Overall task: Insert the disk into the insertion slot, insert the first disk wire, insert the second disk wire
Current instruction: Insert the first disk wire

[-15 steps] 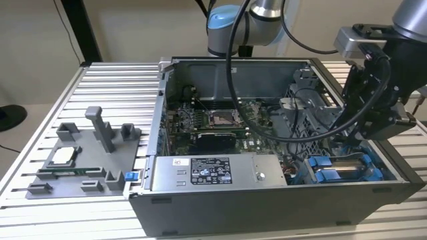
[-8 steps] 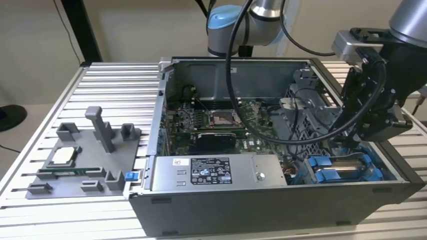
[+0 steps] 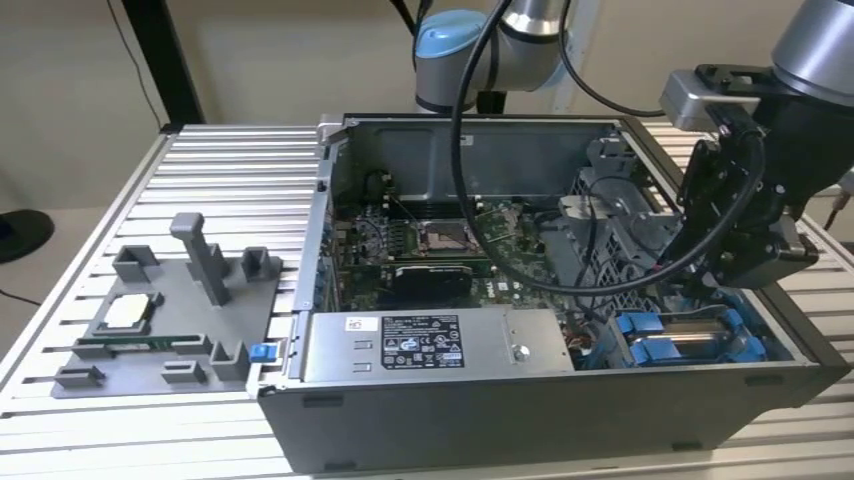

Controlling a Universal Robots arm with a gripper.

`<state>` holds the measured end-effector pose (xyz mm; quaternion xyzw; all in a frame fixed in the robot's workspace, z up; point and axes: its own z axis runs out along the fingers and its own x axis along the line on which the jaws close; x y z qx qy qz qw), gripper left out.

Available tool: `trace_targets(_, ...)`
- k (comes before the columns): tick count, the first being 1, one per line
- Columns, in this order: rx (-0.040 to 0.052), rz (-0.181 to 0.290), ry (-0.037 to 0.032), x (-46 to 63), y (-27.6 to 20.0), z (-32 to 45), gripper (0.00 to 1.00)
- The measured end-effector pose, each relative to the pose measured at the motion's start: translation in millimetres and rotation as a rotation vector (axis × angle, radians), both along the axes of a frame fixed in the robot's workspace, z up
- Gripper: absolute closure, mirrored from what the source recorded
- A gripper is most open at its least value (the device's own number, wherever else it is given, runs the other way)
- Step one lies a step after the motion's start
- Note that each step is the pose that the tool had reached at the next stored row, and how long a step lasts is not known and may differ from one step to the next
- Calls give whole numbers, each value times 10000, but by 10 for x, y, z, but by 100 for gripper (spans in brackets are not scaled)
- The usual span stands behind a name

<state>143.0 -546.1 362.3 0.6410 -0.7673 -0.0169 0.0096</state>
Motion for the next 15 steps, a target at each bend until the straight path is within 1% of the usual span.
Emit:
trace_targets(10,5,-1,0,0,1,-18,0)
trace_targets(11,4,-1,0,0,1,-17,100)
trace_targets(15,4,-1,0,0,1,-18,100)
